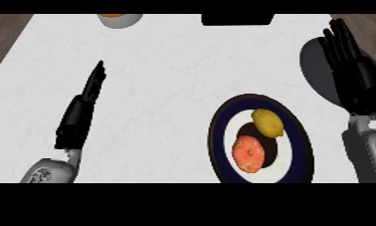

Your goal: Pick the squash from the plate and place it in the pan

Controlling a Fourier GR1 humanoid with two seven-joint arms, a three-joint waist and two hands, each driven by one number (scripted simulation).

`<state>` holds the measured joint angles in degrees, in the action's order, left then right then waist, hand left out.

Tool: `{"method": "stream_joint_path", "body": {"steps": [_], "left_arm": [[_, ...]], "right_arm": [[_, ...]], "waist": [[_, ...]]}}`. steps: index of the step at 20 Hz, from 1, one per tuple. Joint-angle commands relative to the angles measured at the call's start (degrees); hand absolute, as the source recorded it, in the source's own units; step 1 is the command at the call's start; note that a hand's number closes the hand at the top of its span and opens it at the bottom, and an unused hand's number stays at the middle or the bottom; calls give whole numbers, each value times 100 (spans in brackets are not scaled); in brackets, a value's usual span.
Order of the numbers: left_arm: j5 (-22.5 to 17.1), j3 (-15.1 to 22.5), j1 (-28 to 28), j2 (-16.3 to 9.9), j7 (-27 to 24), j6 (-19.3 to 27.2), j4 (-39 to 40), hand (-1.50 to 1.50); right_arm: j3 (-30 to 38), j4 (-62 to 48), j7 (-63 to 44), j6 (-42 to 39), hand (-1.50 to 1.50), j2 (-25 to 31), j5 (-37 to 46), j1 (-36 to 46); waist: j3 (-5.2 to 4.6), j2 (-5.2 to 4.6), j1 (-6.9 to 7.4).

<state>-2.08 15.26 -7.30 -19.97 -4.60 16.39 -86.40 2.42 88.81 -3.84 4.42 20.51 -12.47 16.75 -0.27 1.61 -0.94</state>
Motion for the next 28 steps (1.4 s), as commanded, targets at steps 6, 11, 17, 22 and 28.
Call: {"method": "stream_joint_path", "body": {"steps": [6, 11, 17, 22, 28], "left_arm": [[-521, -685, -516, 11, 334, -12, 82, 0], [-947, -974, -183, -67, 501, -275, 219, 0], [-935, -1093, -526, -4, 533, -346, 394, 0], [-949, -1129, -558, 12, 588, -386, 540, 0], [-922, -1231, -435, -77, 696, -536, 310, 0]], "right_arm": [[-1864, -277, 743, -2857, 150, -107, -436, -414], [-900, 33, 3328, -1807, -150, 756, 1135, -1794], [113, -111, 4479, -2255, -150, 1869, 1187, -2174], [257, 868, 3507, -2703, -150, 2991, 1602, -2044], [288, 2475, 1283, -3027, -150, 2985, 1188, -1840]], "waist": [[55, -260, 430], [38, -133, -89], [28, -160, -5], [13, -150, -34], [18, -141, 47]]}}
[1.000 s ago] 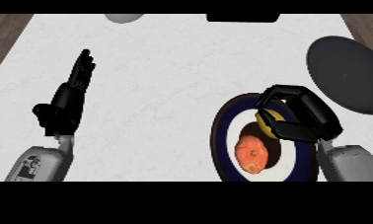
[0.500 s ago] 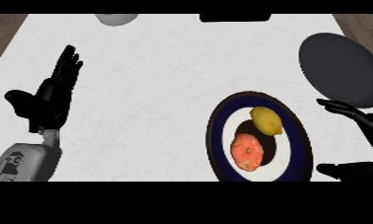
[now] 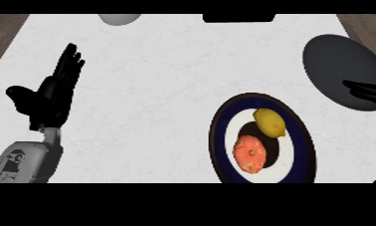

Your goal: Pick the squash from the plate and place it in the pan

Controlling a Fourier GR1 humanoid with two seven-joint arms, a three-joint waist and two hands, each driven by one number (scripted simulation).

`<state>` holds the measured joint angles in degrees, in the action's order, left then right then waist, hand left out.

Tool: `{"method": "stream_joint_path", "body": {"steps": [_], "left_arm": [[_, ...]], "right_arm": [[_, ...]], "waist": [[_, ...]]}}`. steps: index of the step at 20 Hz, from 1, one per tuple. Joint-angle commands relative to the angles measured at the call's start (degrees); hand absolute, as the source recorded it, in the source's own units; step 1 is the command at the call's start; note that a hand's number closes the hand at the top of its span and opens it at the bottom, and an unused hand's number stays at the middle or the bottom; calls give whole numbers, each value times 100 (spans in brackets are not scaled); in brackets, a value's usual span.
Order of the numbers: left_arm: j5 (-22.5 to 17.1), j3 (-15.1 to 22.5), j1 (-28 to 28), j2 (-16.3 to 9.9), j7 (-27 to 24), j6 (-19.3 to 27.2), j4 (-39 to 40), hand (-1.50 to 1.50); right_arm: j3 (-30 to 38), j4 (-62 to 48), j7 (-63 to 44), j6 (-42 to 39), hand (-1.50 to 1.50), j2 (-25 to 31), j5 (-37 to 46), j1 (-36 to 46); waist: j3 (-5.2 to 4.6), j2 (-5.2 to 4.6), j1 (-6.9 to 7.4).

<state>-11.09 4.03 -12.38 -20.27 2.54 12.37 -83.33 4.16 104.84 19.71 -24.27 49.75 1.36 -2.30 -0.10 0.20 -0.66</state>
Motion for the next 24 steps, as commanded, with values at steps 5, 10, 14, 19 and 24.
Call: {"method": "stream_joint_path", "body": {"steps": [5, 10, 14, 19, 24], "left_arm": [[54, -146, -41, 16, 158, -223, -106, 0], [302, -146, -88, 340, -151, -113, 165, 0], [369, -203, -236, 376, -170, -184, 360, 0], [289, -493, -150, 202, 118, -431, 56, 0], [602, -209, 76, 607, -19, -256, -26, 0]], "right_arm": [[-198, 1130, -1612, -191, -150, -170, 275, 722], [-496, 1290, -2791, -654, -150, -559, -379, 1461], [-1136, 1574, -3046, -746, -150, -1046, -167, 1475], [-1137, 2170, -3624, -996, -150, -1285, 111, 1162], [-1558, 2218, -3671, -926, -150, -1733, 983, 605]], "waist": [[7, -17, 97], [5, -24, 105], [5, -26, 84], [7, -16, 62], [9, -16, 50]]}}
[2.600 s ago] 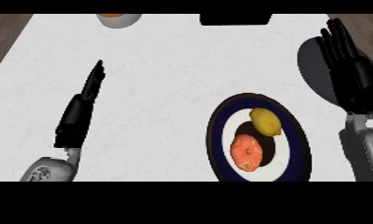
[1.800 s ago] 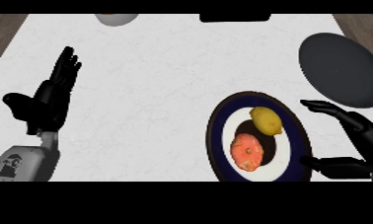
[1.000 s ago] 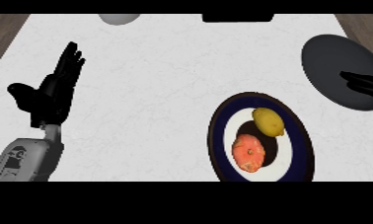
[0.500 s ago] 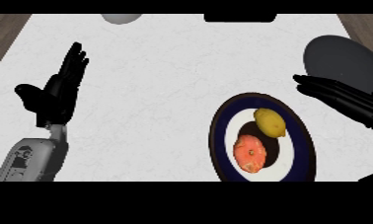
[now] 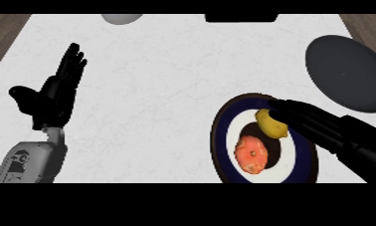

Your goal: Pick the squash from the plate and place it in the pan

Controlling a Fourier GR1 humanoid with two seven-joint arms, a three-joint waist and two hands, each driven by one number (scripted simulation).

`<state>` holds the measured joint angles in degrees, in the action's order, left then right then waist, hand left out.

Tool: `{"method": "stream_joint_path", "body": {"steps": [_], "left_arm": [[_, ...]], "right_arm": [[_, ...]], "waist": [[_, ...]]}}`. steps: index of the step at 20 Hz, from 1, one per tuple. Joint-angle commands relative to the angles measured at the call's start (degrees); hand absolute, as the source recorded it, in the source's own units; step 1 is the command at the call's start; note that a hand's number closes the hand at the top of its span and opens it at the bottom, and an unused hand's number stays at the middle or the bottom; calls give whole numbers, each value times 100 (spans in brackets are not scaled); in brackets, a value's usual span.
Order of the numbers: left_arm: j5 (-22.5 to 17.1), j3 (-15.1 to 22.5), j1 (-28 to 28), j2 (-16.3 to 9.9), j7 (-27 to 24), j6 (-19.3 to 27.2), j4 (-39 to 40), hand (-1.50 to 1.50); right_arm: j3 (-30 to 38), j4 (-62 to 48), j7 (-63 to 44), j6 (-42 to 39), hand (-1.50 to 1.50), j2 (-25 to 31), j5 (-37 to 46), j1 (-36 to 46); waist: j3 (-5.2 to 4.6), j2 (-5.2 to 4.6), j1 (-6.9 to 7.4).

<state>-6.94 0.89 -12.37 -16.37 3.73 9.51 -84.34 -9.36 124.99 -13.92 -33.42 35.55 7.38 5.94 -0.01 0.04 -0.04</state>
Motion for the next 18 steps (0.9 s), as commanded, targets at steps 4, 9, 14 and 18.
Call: {"method": "stream_joint_path", "body": {"steps": [4, 9, 14, 18], "left_arm": [[220, -23, 37, 195, 157, 28, -253, 0], [332, -24, 152, 245, 176, -24, -379, 0], [126, -479, -284, 45, 99, -415, 252, 0], [426, -202, -81, 305, 267, -177, -191, 0]], "right_arm": [[90, -364, -256, -223, -150, -462, 581, 163], [-397, -727, -605, -315, -150, -842, 1152, 372], [-216, -1467, 756, -365, -150, -721, 1690, 74], [-851, -1128, 152, -531, -150, -1193, 2033, 124]], "waist": [[2, -1, 10], [1, -1, 29], [2, -9, 0], [1, 0, 7]]}}
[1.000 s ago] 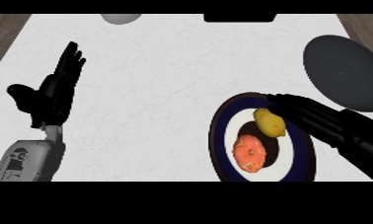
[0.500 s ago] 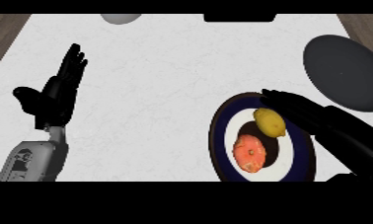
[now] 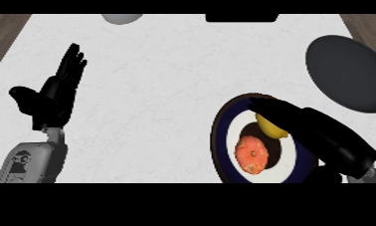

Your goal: Pick the squash from the plate and place it in the pan

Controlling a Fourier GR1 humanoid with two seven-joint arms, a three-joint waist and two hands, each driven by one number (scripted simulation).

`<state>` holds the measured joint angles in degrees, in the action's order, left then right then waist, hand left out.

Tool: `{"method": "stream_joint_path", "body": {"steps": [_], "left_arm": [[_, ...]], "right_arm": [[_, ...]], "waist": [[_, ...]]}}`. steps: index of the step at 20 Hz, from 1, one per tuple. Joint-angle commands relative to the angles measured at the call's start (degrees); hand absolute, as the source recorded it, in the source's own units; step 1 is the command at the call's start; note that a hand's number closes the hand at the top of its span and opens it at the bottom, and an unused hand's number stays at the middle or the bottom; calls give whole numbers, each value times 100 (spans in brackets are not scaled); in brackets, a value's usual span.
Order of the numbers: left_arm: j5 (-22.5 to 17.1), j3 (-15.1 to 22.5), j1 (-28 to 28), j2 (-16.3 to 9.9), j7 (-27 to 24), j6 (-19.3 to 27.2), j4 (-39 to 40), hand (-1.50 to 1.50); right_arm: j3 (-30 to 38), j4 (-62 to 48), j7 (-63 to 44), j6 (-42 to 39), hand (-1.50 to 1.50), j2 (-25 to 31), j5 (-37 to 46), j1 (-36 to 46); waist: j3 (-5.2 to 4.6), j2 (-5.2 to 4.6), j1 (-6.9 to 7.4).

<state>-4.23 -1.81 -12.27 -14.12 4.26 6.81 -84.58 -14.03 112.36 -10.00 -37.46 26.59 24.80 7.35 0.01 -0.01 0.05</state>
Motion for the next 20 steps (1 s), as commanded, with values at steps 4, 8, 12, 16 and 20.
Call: {"method": "stream_joint_path", "body": {"steps": [4, 8, 12, 16, 20], "left_arm": [[143, 39, 139, 133, 304, -32, -492, 0], [279, -87, -316, 253, 87, 36, 196, 0], [265, -30, 57, 243, 149, -40, -144, 0], [202, -247, 139, 149, -350, -288, 177, 0], [154, -293, 196, 159, -269, -403, -48, 0]], "right_arm": [[-50, -516, 173, -295, -150, -364, 496, 423], [-416, -507, 696, 95, -150, -338, 1240, -198], [-868, -615, 165, 34, -150, -345, 1895, 88], [-851, -544, 300, -209, -150, -204, 2074, -84], [-1061, -623, -29, -191, -150, -587, 2475, -146]], "waist": [[0, 5, 19], [0, 0, -17], [0, 4, 25], [-2, 2, -3], [-2, 6, -4]]}}
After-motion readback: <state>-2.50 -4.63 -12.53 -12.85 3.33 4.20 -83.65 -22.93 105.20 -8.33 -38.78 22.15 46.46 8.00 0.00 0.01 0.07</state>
